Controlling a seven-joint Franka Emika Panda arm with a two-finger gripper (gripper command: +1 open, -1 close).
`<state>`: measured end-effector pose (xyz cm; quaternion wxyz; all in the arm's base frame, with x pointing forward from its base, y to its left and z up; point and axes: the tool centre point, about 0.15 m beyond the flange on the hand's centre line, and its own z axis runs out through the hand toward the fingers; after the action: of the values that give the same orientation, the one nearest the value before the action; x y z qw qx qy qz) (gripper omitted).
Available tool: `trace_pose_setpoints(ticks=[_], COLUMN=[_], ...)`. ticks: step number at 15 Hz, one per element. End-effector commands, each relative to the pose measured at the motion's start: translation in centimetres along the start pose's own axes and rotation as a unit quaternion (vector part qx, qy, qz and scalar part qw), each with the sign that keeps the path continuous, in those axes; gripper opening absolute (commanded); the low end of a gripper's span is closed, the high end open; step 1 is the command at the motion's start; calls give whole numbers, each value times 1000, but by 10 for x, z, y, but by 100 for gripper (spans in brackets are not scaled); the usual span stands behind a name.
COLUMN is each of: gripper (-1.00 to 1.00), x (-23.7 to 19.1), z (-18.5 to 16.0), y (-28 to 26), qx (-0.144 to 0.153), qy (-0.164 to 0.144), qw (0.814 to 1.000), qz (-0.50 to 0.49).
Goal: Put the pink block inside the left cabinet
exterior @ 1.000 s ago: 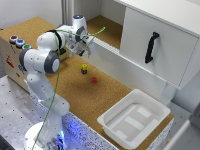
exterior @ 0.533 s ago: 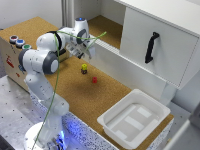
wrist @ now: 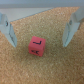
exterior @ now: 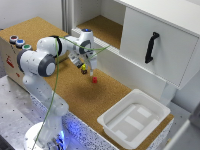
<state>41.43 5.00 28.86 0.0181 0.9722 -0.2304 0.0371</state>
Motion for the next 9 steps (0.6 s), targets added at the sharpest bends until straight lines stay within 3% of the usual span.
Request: trace_pose_setpoints(ticks=[1, 5, 9], gripper=[100, 100, 100], x=[18, 35, 47], z=[43, 66, 79], y=[-3, -19, -28], qx=[46, 46, 20], qy=[12, 12, 22], qw=[997, 995, 992], qz=[65, 89, 123])
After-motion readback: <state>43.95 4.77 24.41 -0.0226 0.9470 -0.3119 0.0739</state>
